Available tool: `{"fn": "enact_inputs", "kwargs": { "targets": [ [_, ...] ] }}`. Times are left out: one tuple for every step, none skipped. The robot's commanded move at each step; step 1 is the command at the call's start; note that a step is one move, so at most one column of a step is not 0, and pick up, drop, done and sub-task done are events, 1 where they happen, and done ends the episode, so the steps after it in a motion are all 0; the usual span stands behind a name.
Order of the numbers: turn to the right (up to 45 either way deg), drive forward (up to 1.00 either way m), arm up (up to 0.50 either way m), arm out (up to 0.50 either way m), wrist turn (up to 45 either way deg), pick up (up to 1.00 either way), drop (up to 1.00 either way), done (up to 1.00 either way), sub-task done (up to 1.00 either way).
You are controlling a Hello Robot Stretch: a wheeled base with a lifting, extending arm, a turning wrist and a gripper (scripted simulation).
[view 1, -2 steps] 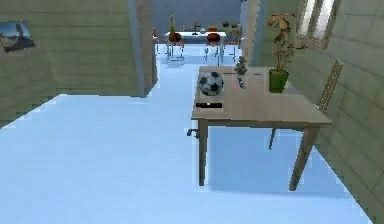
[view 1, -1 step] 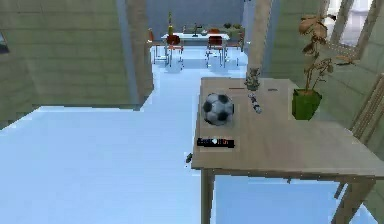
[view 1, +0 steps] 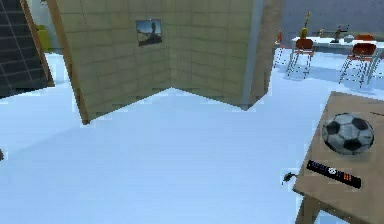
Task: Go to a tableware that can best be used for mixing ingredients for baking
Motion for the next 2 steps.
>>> {"fn": "enact_inputs", "kwargs": {
  "targets": [
    [0.0, 0.75, 0.0, 0.0, 0.0, 0.0, 0.0, 0.0, 0.0],
    [39.0, 0.0, 0.0, 0.0, 0.0, 0.0, 0.0, 0.0, 0.0]
  ]
}}
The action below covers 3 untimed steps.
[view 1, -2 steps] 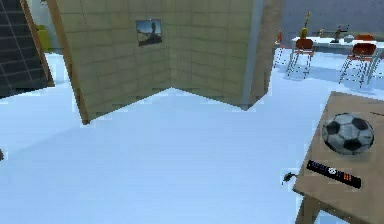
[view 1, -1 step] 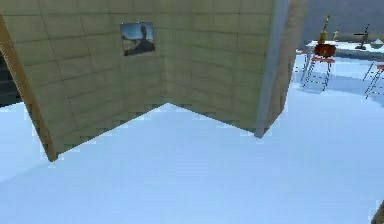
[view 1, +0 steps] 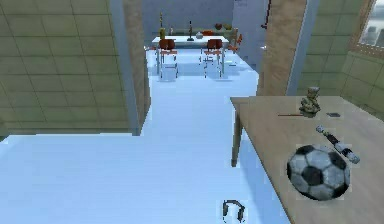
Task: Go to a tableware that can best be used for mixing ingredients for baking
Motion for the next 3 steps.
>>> {"fn": "enact_inputs", "kwargs": {
  "targets": [
    [0.0, 1.0, 0.0, 0.0, 0.0, 0.0, 0.0, 0.0, 0.0],
    [0.0, 1.0, 0.0, 0.0, 0.0, 0.0, 0.0, 0.0, 0.0],
    [0.0, 1.0, 0.0, 0.0, 0.0, 0.0, 0.0, 0.0, 0.0]
  ]
}}
